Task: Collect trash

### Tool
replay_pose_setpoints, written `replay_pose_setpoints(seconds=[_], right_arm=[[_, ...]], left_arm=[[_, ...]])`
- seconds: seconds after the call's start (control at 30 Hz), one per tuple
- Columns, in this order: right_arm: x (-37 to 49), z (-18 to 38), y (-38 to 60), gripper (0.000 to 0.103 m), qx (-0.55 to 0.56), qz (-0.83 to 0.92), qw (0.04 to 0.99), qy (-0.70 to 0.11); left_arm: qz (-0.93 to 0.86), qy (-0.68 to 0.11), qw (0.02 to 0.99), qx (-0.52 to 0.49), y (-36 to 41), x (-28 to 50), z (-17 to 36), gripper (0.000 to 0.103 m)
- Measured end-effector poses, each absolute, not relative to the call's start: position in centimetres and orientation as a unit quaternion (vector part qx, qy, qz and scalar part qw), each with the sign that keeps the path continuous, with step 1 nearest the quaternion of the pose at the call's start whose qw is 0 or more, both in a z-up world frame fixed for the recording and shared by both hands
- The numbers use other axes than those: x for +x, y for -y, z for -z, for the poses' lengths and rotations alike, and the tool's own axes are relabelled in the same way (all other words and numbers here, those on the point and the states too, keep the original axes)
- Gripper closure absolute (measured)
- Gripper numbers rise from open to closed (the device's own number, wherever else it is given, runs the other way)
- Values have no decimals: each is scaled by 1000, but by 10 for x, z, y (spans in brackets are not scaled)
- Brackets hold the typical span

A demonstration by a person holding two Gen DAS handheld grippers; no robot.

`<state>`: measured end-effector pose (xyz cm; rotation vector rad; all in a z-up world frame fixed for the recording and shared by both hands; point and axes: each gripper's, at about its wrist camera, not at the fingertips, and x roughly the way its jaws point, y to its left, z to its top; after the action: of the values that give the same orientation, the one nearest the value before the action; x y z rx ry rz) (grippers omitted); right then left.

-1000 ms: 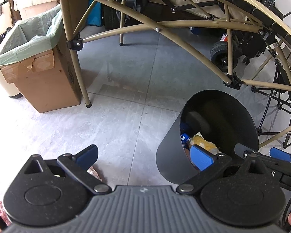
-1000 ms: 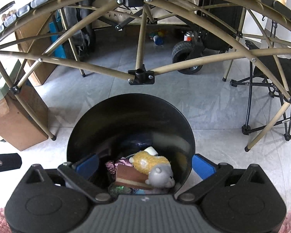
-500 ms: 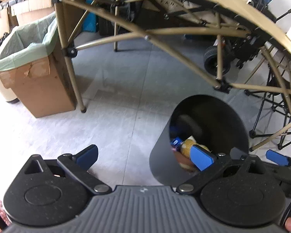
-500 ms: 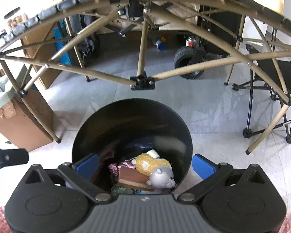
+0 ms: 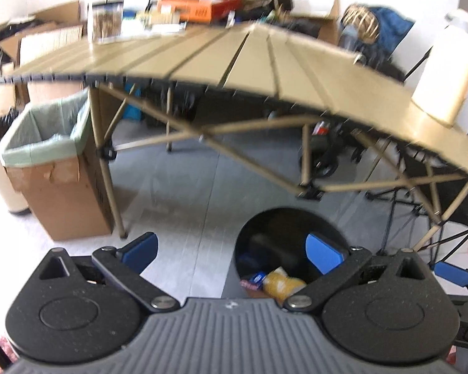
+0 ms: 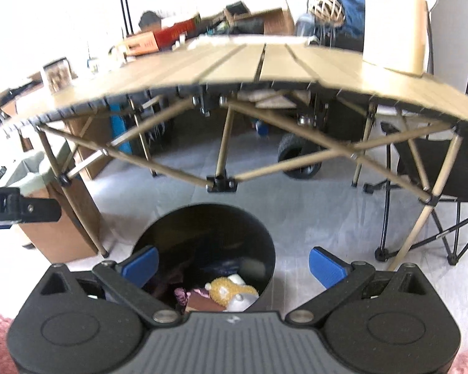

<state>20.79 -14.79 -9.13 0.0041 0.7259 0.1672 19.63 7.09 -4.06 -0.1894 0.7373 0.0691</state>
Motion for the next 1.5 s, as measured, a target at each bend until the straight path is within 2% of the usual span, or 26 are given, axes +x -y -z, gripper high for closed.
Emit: replay_pose_setpoints(seconds=[0.27, 0.63, 1.03, 1.5], right_arm=[[145, 41, 175, 0, 28, -103, 953, -282], [73, 14, 185, 0, 19, -151, 961, -232], [33, 12, 188, 0, 13, -169, 956, -238], [17, 13, 192, 0, 17, -173, 956, -236]], left_arm=[[0, -283, 956, -76, -52, 140, -1, 0], [8, -207, 978, -30, -35, 65, -20, 0], [8, -219, 975, -23, -31, 22, -2, 0], [17, -226, 974, -22, -24, 14, 1, 0]])
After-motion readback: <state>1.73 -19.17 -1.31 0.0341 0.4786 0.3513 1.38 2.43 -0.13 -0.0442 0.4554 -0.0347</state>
